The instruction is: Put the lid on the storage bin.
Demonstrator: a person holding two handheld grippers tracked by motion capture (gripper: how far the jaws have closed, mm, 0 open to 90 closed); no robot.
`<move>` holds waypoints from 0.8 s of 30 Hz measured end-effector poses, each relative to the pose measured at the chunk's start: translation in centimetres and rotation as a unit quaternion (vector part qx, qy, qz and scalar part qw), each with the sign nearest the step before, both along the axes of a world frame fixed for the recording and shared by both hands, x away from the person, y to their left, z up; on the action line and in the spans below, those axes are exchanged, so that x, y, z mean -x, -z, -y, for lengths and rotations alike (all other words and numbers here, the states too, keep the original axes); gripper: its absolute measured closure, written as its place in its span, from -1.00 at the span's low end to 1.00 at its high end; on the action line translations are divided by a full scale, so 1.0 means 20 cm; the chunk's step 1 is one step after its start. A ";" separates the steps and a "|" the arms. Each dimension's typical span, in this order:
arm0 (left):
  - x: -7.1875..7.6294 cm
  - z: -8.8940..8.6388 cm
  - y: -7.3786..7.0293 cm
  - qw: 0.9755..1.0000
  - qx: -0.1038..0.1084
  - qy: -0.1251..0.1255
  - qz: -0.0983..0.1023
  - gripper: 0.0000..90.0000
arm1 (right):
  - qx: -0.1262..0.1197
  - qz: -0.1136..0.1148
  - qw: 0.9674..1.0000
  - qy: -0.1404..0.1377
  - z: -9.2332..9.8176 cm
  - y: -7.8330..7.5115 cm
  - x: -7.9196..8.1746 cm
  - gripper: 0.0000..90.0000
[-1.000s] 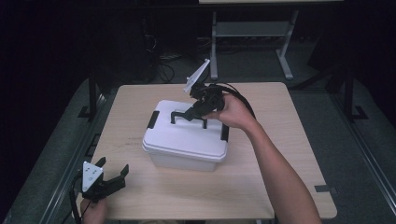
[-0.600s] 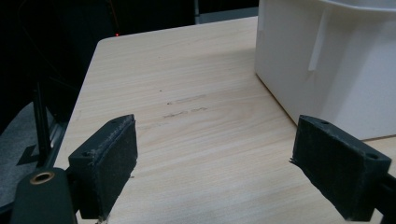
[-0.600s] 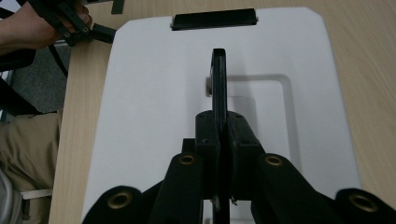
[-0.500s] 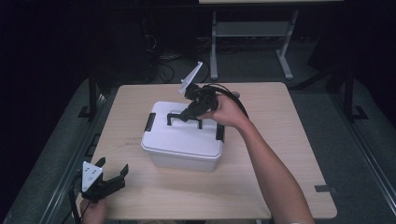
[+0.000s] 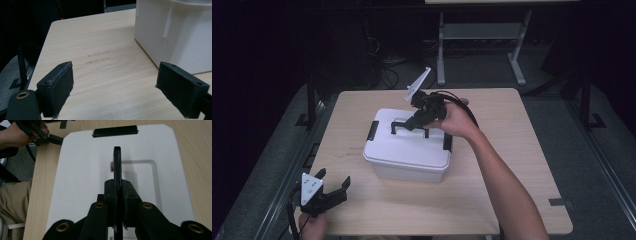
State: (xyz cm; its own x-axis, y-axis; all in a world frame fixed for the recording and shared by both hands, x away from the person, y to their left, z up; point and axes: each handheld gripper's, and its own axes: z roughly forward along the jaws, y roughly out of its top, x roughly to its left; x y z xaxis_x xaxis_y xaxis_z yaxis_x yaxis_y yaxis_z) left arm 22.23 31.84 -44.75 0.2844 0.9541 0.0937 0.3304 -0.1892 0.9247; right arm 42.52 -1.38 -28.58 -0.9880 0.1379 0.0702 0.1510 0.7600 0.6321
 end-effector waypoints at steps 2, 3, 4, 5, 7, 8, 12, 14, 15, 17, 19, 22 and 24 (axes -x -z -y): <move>0.00 0.00 0.00 1.000 0.001 0.000 0.000 -0.71 | -0.002 0.000 1.000 0.007 0.02 0.00 0.01 0.81; 0.00 0.00 0.00 1.000 0.001 0.000 0.000 -0.71 | -0.003 0.003 1.000 0.008 0.04 0.00 0.02 0.78; 0.00 0.00 0.00 1.000 0.002 -0.001 0.001 -0.71 | -0.003 0.004 1.000 0.010 0.05 0.00 0.02 0.74; 0.00 0.00 0.00 1.000 0.003 -0.001 0.002 -0.71 | -0.003 0.001 1.000 0.014 0.06 0.01 0.03 0.72; 0.00 0.00 0.00 1.000 0.002 0.000 0.003 -0.71 | -0.001 0.000 1.000 0.019 0.09 0.02 0.04 0.72; 0.00 0.00 0.00 1.000 0.001 0.000 0.002 -0.71 | -0.002 0.001 1.000 0.019 0.10 0.03 0.04 0.72; 0.00 0.01 0.00 1.000 -0.001 0.001 0.001 -0.71 | -0.001 0.000 1.000 0.023 0.14 0.06 0.06 0.84; 0.00 0.01 0.00 1.000 -0.001 0.001 0.000 -0.71 | -0.006 0.004 1.000 0.022 0.15 0.06 0.06 0.86; 0.00 0.01 0.00 1.000 -0.001 0.001 0.000 -0.71 | -0.005 0.003 1.000 0.020 0.15 0.06 0.05 0.87; 0.00 0.01 0.00 1.000 -0.001 0.000 0.001 -0.71 | -0.004 0.002 1.000 0.017 0.14 0.05 0.05 0.87; 0.00 0.00 0.00 1.000 0.001 -0.001 0.000 -0.71 | -0.011 0.001 1.000 0.017 0.14 0.04 0.05 0.87; 0.00 0.00 0.00 1.000 0.002 -0.002 0.001 -0.71 | -0.004 0.005 1.000 0.015 0.13 0.03 0.04 0.87; 0.00 0.00 0.00 1.000 0.001 -0.001 0.001 -0.71 | -0.006 0.004 1.000 0.016 0.13 0.03 0.03 0.86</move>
